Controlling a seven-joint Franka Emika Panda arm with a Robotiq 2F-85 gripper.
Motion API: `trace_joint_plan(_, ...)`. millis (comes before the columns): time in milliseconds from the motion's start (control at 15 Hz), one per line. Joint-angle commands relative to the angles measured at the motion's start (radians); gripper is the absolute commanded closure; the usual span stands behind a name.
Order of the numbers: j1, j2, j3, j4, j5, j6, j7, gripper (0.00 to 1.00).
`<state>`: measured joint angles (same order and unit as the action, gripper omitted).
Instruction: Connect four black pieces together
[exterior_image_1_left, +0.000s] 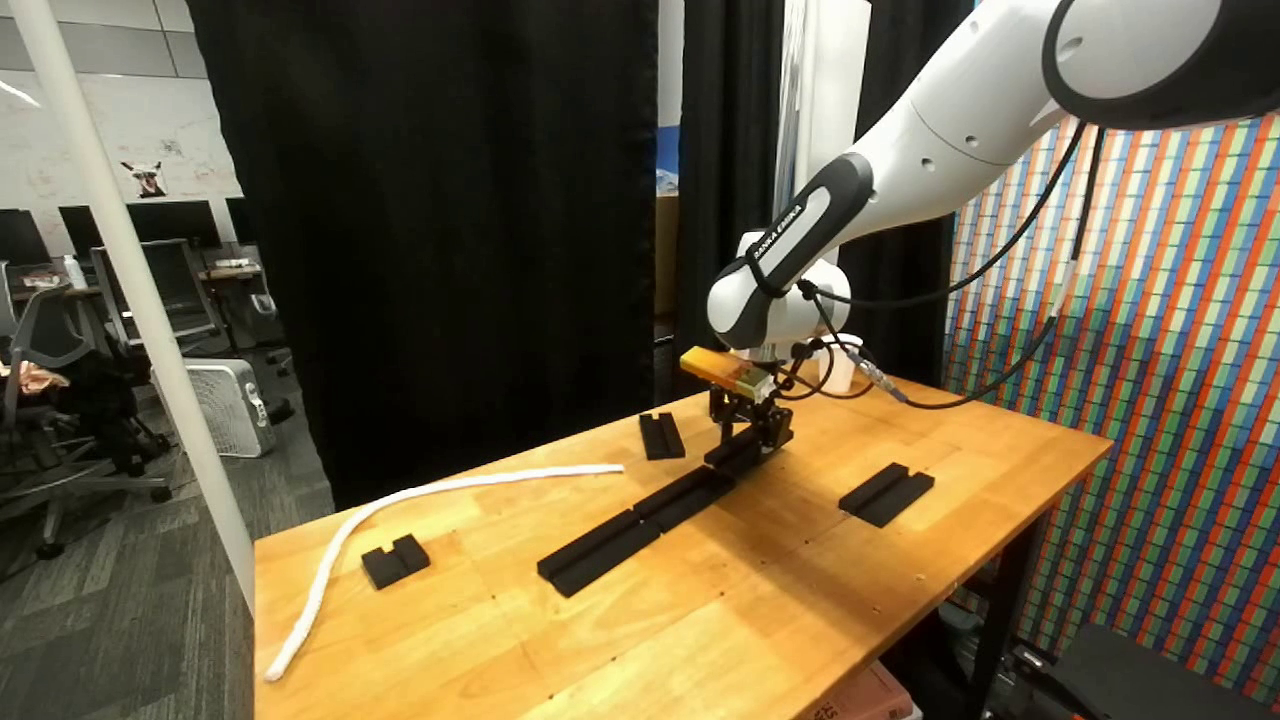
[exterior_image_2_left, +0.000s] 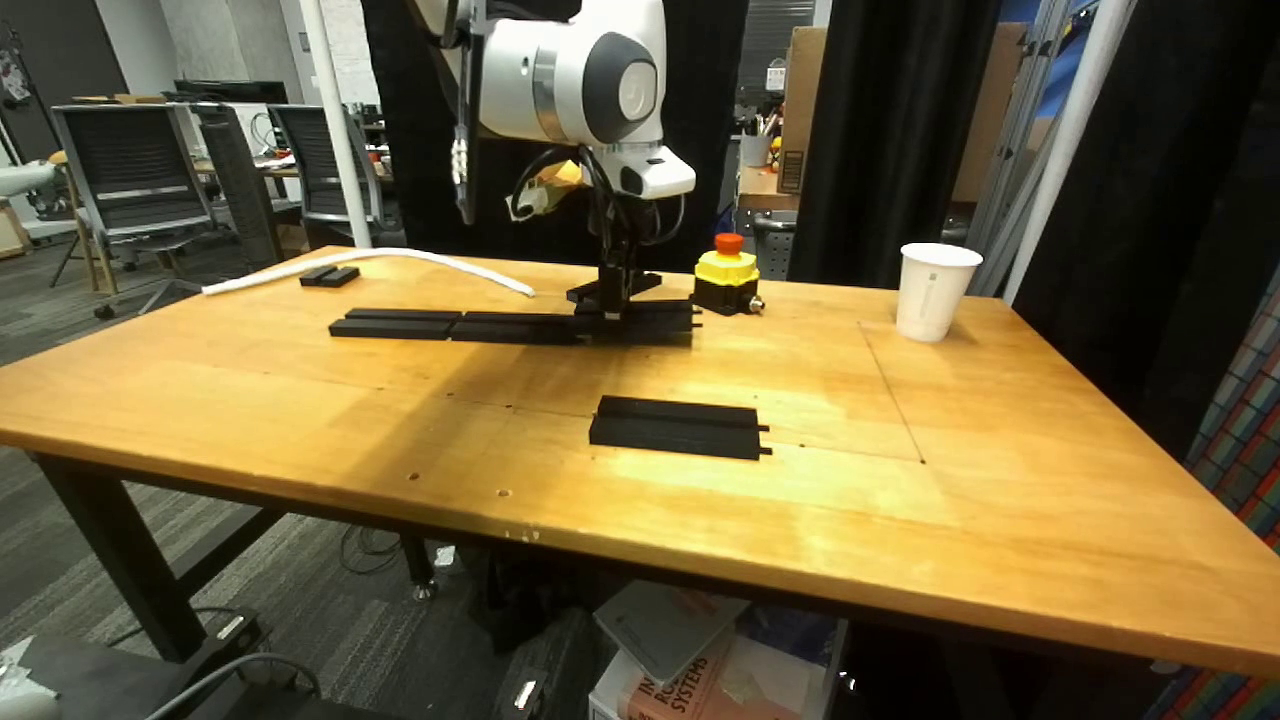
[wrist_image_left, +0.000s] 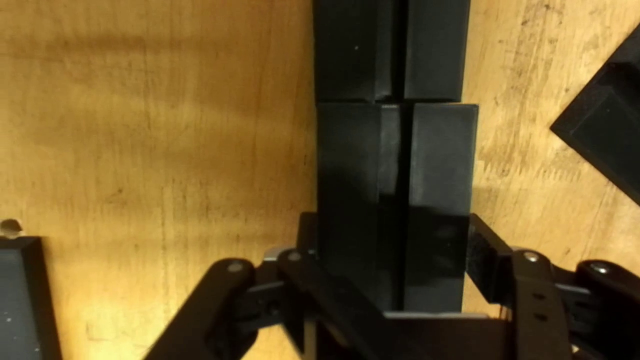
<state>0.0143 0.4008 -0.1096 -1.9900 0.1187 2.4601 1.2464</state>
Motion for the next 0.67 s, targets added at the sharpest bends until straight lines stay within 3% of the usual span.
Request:
trace_joint_plan(0, 0.014, -0.001, -0.015, 0.019, -0.02, -0.031, 0.015, 0.55)
trace_joint_plan(600, 0.031, -0.016, -0.005, 0.05, -0.024, -0.077, 0.013, 0.55)
